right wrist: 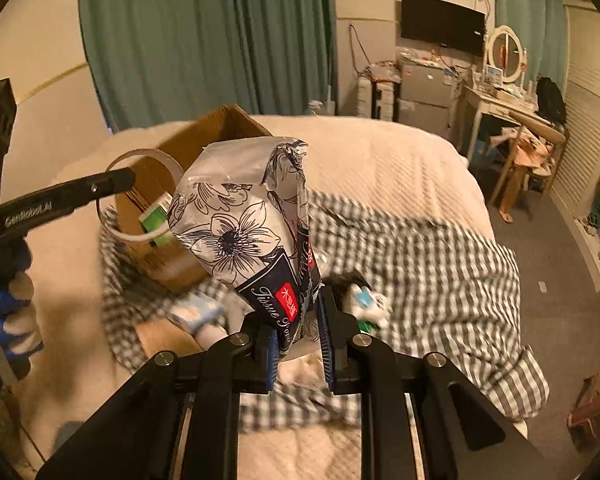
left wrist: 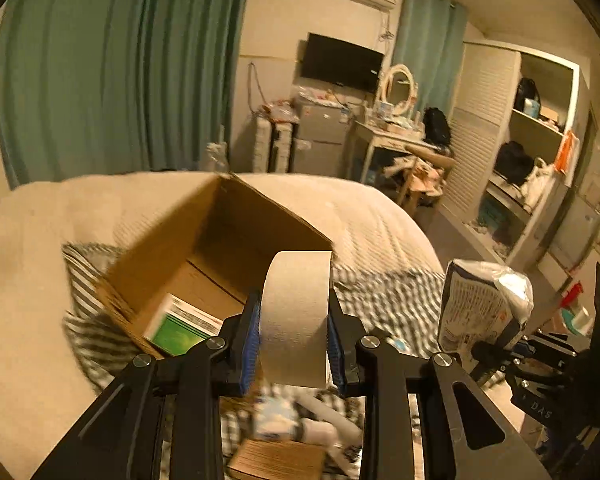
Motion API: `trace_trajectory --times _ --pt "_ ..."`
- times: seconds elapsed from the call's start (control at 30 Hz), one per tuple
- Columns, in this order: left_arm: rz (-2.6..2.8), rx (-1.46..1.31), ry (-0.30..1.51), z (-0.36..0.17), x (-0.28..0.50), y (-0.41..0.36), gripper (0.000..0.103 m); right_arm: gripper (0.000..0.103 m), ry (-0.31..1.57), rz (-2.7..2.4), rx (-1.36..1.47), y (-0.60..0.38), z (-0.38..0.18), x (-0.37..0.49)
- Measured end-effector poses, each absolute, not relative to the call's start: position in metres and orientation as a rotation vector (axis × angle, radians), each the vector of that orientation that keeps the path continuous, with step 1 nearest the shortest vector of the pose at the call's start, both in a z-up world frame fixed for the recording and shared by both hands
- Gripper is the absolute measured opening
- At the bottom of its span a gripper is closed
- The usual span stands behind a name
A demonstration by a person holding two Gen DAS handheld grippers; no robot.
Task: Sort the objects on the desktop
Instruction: 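Carry the tape roll and tissue pack into the cardboard box and release both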
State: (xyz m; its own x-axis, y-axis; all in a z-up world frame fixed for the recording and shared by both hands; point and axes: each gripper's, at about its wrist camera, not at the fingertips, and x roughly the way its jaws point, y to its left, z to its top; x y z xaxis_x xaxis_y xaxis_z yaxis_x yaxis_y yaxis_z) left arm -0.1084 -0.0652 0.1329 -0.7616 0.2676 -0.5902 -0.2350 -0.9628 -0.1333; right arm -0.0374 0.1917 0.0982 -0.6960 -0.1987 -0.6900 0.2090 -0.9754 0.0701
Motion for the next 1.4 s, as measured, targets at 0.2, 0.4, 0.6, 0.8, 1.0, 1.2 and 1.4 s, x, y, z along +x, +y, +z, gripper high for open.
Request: trace_trajectory --times 0.2,0.4,0.6,0.8,1.0,1.2,1.4 --pt "2.781 -0.937 -0.073 0.146 -0.125 -0.098 0.029 0.016 0.029 -2.662 1.074 0.152 0.12 -0.063" --pt "2.811 -0.994 -0.075 0.135 -0.153 -0.118 0.029 0.016 0.016 -2.592 1.036 0.105 0.134 -0.098" --pt "2.809 -1.078 -0.051 0.108 -0.189 -0.126 0.029 0.016 -0.102 -2.527 1.079 0.071 0.119 -0.146" --pt "2.806 -1.163 -0.045 0.077 -0.223 -0.131 0.029 0.016 -0.12 -2.488 1.165 0.053 0.089 -0.194" --pt "2.829 -1.245 -0.077 0.065 -0.239 -0.132 0.083 0.02 -0.145 -2.473 1.191 0.054 0.067 -0.22" --pt "2.903 -1.239 -0.131 0.071 -0.227 -0.143 0.099 0.082 -0.116 -2.624 1.13 0.064 0.079 -0.224" --pt "2.913 -1.14 -0.077 0.101 -0.182 -0.124 0.099 0.082 -0.079 -2.721 1.075 0.108 0.101 -0.193"
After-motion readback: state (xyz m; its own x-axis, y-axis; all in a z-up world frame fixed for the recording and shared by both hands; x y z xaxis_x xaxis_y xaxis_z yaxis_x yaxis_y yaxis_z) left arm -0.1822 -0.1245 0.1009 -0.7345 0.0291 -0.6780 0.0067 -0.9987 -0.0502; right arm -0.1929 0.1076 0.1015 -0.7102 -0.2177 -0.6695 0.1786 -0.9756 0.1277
